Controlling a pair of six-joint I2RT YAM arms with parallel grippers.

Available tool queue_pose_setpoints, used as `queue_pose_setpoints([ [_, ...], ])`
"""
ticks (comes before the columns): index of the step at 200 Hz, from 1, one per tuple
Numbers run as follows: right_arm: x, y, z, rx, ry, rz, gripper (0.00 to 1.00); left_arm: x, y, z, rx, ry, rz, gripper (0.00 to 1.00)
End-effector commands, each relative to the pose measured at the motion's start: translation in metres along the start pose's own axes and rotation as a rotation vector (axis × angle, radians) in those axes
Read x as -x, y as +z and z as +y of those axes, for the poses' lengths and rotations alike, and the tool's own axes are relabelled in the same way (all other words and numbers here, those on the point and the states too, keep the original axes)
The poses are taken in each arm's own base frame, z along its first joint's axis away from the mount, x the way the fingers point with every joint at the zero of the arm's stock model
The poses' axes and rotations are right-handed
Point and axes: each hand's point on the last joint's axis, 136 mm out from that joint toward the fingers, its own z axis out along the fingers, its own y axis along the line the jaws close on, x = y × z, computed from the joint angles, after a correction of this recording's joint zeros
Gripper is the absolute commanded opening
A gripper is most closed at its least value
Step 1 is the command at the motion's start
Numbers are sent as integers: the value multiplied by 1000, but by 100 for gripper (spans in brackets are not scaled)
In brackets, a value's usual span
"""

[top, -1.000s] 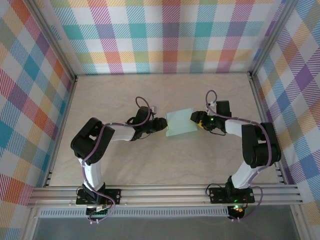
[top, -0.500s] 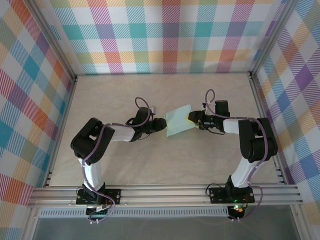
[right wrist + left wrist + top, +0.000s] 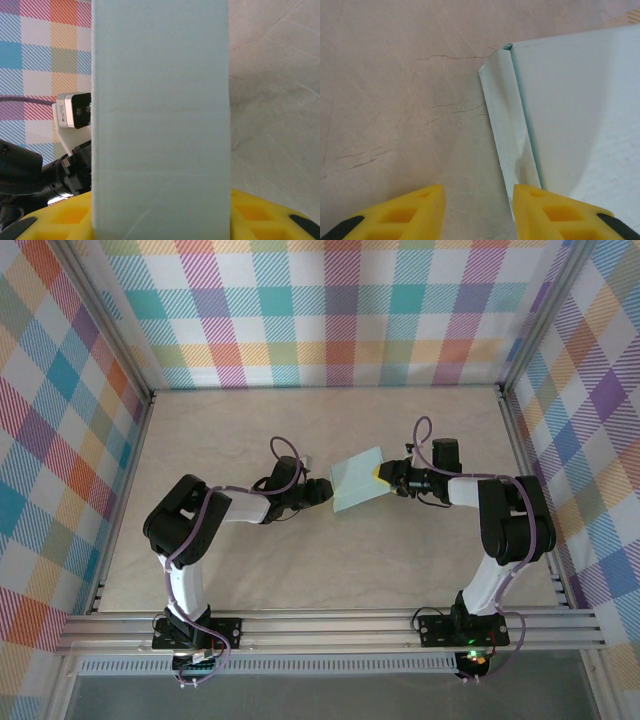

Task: Fold the paper box

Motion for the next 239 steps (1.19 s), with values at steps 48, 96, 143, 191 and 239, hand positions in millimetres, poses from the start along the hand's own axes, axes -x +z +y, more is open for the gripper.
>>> queue_pose_setpoints([
  [48, 9, -10, 31, 55, -71, -7, 38, 21, -33, 5, 79, 55, -108, 77],
  [96, 17, -22, 44, 90, -75, -38, 37, 50, -46, -26, -97, -37, -173, 100],
  [143, 24, -32, 53, 116, -47, -66, 37, 66, -56, -40, -138, -22, -202, 100],
  [191, 34, -48, 57, 137, 37, -87, 34, 94, -88, -43, 34, 502, -414, 100],
  [239, 41, -69, 65, 147, 81, -120, 35, 91, -109, -84, 209, 1065, -624, 100],
])
